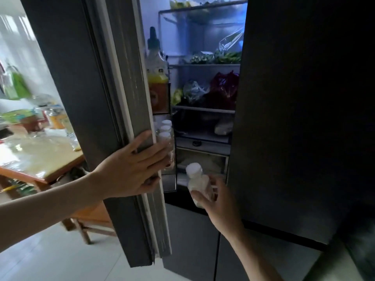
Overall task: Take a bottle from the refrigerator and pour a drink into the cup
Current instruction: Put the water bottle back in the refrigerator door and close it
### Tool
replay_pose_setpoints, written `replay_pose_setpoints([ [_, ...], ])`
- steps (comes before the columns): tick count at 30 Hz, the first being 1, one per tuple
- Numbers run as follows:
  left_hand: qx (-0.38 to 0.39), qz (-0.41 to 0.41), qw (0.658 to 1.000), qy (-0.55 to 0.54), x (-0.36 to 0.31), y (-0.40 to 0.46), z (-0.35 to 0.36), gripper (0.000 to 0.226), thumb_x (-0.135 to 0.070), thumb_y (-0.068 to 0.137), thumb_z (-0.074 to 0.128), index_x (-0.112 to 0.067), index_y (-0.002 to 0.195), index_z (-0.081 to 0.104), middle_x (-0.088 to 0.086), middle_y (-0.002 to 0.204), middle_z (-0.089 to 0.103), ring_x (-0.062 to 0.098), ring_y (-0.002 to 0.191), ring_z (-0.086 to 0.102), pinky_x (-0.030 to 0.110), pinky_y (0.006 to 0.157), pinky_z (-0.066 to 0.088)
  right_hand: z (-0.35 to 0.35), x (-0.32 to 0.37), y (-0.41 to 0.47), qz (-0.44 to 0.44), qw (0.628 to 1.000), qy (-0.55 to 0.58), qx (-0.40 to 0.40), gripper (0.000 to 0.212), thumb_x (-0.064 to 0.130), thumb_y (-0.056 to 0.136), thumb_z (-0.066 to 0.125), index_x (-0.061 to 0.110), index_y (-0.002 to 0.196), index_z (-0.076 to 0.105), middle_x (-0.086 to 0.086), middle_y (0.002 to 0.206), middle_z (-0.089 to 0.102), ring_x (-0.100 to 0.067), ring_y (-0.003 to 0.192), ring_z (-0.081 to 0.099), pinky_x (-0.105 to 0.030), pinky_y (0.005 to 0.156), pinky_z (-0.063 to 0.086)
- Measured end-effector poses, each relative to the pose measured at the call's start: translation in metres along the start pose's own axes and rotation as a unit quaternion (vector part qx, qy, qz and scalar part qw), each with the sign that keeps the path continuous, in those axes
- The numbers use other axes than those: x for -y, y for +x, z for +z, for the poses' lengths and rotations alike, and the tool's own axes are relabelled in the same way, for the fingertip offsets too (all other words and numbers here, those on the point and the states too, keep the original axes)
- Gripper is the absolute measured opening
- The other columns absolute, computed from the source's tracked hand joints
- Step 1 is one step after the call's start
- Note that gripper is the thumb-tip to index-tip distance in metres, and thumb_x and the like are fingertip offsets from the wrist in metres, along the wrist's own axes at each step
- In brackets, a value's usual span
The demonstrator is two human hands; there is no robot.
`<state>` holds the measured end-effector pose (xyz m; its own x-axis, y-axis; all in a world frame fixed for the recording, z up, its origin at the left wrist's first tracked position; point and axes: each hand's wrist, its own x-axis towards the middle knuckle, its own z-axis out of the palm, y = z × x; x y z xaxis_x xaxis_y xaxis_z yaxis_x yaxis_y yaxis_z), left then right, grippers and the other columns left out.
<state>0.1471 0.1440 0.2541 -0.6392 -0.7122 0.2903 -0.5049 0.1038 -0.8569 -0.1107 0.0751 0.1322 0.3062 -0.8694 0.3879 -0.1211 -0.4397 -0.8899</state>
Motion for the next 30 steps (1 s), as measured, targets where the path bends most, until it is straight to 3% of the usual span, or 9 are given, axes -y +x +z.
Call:
replay_pose_setpoints([
  [3, 0.010, 0.008, 1.000, 0.022, 0.010, -0.017, -0.001, 0.068, -0.051, 0.102, 0.027, -0.009, 0.155, 0.033, 0.018, 0.165, 0.020, 0.032, 0.155, 0.011, 0.060, 0.123, -0.004, 0.014, 0.034, 0.025, 0.015, 0.994, 0.107, 0.016, 0.050, 0.049, 0.075, 0.082, 0.034, 0.116, 0.059, 0.018, 0.109, 0.069, -0.004, 0.100, 0.068, -0.038, 0.084, 0.059],
  [7, 0.035, 0.016, 0.998, 0.046, 0.020, -0.035, -0.003, 0.075, -0.060, 0.098, 0.032, -0.011, 0.155, 0.032, 0.018, 0.167, 0.013, 0.031, 0.156, 0.006, 0.060, 0.122, -0.009, 0.039, 0.077, 0.063, 0.022, 0.982, 0.182, 0.042, 0.040, 0.048, 0.076, 0.081, 0.031, 0.107, 0.063, 0.019, 0.096, 0.074, 0.000, 0.084, 0.071, -0.015, 0.065, 0.056],
  [9, 0.051, 0.010, 0.998, 0.045, 0.021, -0.044, -0.002, 0.079, -0.063, 0.097, 0.030, -0.011, 0.157, 0.028, 0.016, 0.168, 0.013, 0.031, 0.156, 0.007, 0.060, 0.121, -0.012, 0.060, 0.084, 0.078, 0.031, 0.981, 0.182, 0.054, 0.036, 0.042, 0.078, 0.082, 0.025, 0.104, 0.064, 0.007, 0.092, 0.076, -0.007, 0.080, 0.072, -0.020, 0.065, 0.056],
  [11, 0.056, 0.004, 0.997, 0.050, 0.022, -0.051, 0.001, 0.081, -0.064, 0.098, 0.027, -0.011, 0.159, 0.023, 0.015, 0.168, 0.013, 0.031, 0.156, 0.006, 0.060, 0.121, -0.013, 0.080, 0.085, 0.087, 0.028, 0.988, 0.141, 0.063, 0.031, 0.043, 0.079, 0.082, 0.028, 0.099, 0.063, 0.004, 0.090, 0.073, -0.010, 0.079, 0.069, -0.029, 0.070, 0.056],
  [16, 0.063, 0.004, 0.996, 0.065, 0.025, -0.061, 0.006, 0.081, -0.062, 0.099, 0.020, -0.009, 0.160, 0.016, 0.015, 0.166, 0.018, 0.033, 0.156, 0.004, 0.061, 0.121, -0.013, 0.111, 0.069, 0.093, -0.009, 0.996, -0.026, 0.087, 0.041, 0.050, 0.078, 0.077, 0.023, 0.107, 0.064, 0.010, 0.091, 0.070, -0.009, 0.083, 0.066, -0.024, 0.068, 0.051],
  [19, 0.066, -0.003, 0.995, 0.076, 0.026, -0.064, 0.005, 0.081, -0.064, 0.097, 0.028, -0.010, 0.158, 0.025, 0.015, 0.167, 0.019, 0.032, 0.156, 0.007, 0.060, 0.121, -0.013, 0.116, 0.065, 0.086, -0.056, 0.981, -0.157, 0.098, 0.054, 0.063, 0.072, 0.072, 0.022, 0.107, 0.066, 0.007, 0.096, 0.074, -0.019, 0.089, 0.068, -0.039, 0.082, 0.055],
  [22, 0.057, -0.006, 0.995, 0.077, 0.028, -0.064, 0.002, 0.077, -0.061, 0.097, 0.032, -0.012, 0.156, 0.033, 0.015, 0.165, 0.025, 0.030, 0.155, 0.009, 0.058, 0.123, -0.011, 0.118, 0.066, 0.084, -0.087, 0.963, -0.240, 0.090, 0.058, 0.070, 0.073, 0.058, 0.023, 0.106, 0.065, 0.005, 0.097, 0.074, -0.022, 0.093, 0.067, -0.042, 0.096, 0.047],
  [26, 0.050, -0.003, 0.996, 0.078, 0.027, -0.062, 0.000, 0.074, -0.061, 0.097, 0.033, -0.014, 0.154, 0.038, 0.014, 0.164, 0.029, 0.030, 0.154, 0.015, 0.057, 0.124, -0.008, 0.121, 0.071, 0.089, -0.041, 0.951, -0.279, 0.124, 0.053, 0.060, 0.077, 0.067, 0.024, 0.116, 0.060, 0.004, 0.107, 0.071, -0.028, 0.107, 0.059, -0.044, 0.092, 0.051],
  [30, 0.059, -0.002, 0.996, 0.068, 0.026, -0.059, -0.004, 0.071, -0.058, 0.098, 0.027, -0.014, 0.154, 0.035, 0.014, 0.164, 0.028, 0.030, 0.153, 0.016, 0.056, 0.124, -0.008, 0.121, 0.072, 0.082, -0.031, 0.964, -0.231, 0.129, 0.058, 0.051, 0.082, 0.070, 0.020, 0.126, 0.050, -0.001, 0.117, 0.062, -0.026, 0.109, 0.058, -0.043, 0.089, 0.052],
])
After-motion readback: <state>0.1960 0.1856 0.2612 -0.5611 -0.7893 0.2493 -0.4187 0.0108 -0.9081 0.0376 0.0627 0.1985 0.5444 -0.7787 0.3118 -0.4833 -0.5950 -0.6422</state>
